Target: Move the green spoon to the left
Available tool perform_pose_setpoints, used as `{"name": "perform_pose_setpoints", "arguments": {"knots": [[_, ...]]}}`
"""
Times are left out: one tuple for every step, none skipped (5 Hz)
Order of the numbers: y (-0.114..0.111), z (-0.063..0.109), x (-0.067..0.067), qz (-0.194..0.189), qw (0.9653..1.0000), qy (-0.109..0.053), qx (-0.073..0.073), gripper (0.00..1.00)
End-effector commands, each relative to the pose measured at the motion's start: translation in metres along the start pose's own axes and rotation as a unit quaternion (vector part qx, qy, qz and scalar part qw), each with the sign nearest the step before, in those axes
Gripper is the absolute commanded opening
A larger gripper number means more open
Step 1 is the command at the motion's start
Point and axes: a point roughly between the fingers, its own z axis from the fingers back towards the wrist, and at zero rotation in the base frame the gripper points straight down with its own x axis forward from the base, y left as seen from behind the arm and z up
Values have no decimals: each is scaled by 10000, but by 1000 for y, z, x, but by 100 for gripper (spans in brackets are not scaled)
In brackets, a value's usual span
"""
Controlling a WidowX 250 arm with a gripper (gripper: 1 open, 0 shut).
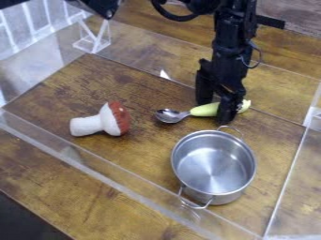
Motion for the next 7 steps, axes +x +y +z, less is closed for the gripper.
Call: {"name": "perform_pose_setpoints", "arguments": {"knots": [[2,45,-2,-281,9983,-493,150,100],[-4,53,-4,270,9980,-560,103,100],[-9,60,-4,748,9953,-610,86,100],[-3,70,-4,937,9934,-652,72,100],[4,77,-1,1081,9917,-691,78,100],[-3,76,4,890,9936,-687,82,100],[-11,73,7,675,9955,-657,71,100]]}}
